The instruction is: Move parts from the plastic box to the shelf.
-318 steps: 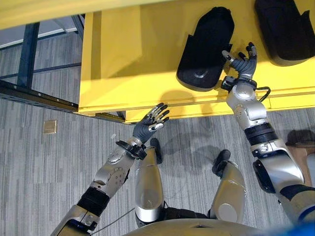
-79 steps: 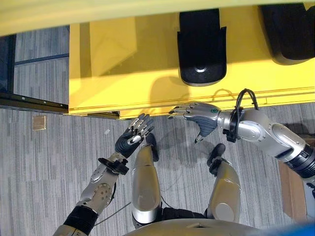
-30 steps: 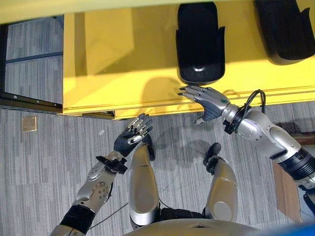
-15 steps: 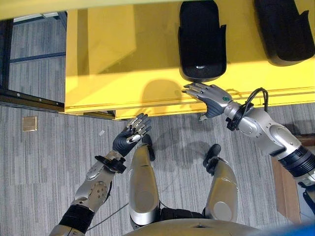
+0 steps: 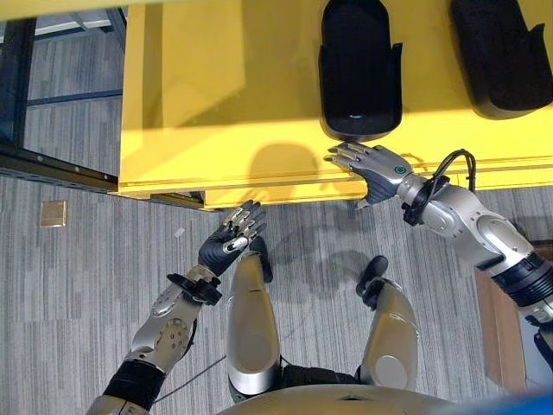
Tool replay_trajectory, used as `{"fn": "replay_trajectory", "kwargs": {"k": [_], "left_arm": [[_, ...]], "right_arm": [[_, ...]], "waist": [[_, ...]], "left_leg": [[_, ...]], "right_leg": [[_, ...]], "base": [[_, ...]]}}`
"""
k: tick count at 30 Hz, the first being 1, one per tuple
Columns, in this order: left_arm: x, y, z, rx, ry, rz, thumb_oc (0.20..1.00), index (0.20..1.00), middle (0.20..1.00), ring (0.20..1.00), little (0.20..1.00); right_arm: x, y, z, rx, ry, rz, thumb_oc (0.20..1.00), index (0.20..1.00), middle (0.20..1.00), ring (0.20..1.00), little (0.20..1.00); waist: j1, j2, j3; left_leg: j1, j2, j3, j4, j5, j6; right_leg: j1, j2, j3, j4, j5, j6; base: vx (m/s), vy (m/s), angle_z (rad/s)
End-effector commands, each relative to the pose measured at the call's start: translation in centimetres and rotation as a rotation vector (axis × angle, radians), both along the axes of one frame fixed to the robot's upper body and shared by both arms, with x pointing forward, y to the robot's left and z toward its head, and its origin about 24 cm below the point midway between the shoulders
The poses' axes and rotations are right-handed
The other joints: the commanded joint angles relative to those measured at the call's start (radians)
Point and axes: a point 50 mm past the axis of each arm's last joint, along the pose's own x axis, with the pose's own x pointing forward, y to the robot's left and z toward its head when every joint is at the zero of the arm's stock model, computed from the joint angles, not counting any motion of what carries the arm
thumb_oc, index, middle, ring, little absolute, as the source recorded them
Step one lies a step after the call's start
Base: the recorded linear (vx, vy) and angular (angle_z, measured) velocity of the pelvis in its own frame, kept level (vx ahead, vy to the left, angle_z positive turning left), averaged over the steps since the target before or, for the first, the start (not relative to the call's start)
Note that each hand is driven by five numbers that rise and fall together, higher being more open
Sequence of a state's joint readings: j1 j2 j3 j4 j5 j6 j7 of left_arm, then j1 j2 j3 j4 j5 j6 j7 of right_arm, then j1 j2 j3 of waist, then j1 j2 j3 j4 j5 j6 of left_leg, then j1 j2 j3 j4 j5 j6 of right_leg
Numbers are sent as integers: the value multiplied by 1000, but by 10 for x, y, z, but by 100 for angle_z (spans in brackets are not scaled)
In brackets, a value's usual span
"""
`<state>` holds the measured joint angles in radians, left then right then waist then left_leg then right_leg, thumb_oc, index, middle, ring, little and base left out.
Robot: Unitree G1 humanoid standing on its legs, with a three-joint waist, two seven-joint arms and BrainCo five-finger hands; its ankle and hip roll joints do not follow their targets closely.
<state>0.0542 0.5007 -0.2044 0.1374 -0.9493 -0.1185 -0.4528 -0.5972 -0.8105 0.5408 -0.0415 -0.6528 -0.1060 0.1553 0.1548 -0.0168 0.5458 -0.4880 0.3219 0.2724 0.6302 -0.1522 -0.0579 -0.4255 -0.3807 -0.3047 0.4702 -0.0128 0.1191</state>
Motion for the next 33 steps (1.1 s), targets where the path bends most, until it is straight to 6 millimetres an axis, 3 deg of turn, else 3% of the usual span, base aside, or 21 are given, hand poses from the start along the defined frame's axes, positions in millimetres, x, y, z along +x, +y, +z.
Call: {"fn": "replay_trajectory", "kwargs": {"k": [1, 22, 33], "left_arm": [[-8, 0, 17, 30, -80, -52, 1000, 1000, 1000, 1000, 1000], [-7, -1, 14, 15, -74, -62, 1000, 1000, 1000, 1000, 1000], [-7, -2, 13, 7, -74, -54, 1000, 1000, 1000, 1000, 1000]], "right_arm": [[15, -29, 20, -69, -59, -137, 1000, 1000, 1000, 1000, 1000], [22, -27, 43, -92, -73, -137, 1000, 1000, 1000, 1000, 1000], [15, -17, 27, -96, 21, -93, 1000, 1000, 1000, 1000, 1000]], "waist": [[26, 7, -26], [29, 16, -26], [24, 15, -26]], "left_leg": [[68, -58, 25, -50, -53, 58], [80, -59, 28, -49, -54, 57], [84, -58, 34, -51, -55, 57]], "right_leg": [[18, 30, -47, 205, -193, 0], [21, 24, -42, 219, -203, -3], [22, 20, -43, 221, -207, -3]], "base": [[0, 0, 0], [0, 0, 0], [0, 0, 0]]}}
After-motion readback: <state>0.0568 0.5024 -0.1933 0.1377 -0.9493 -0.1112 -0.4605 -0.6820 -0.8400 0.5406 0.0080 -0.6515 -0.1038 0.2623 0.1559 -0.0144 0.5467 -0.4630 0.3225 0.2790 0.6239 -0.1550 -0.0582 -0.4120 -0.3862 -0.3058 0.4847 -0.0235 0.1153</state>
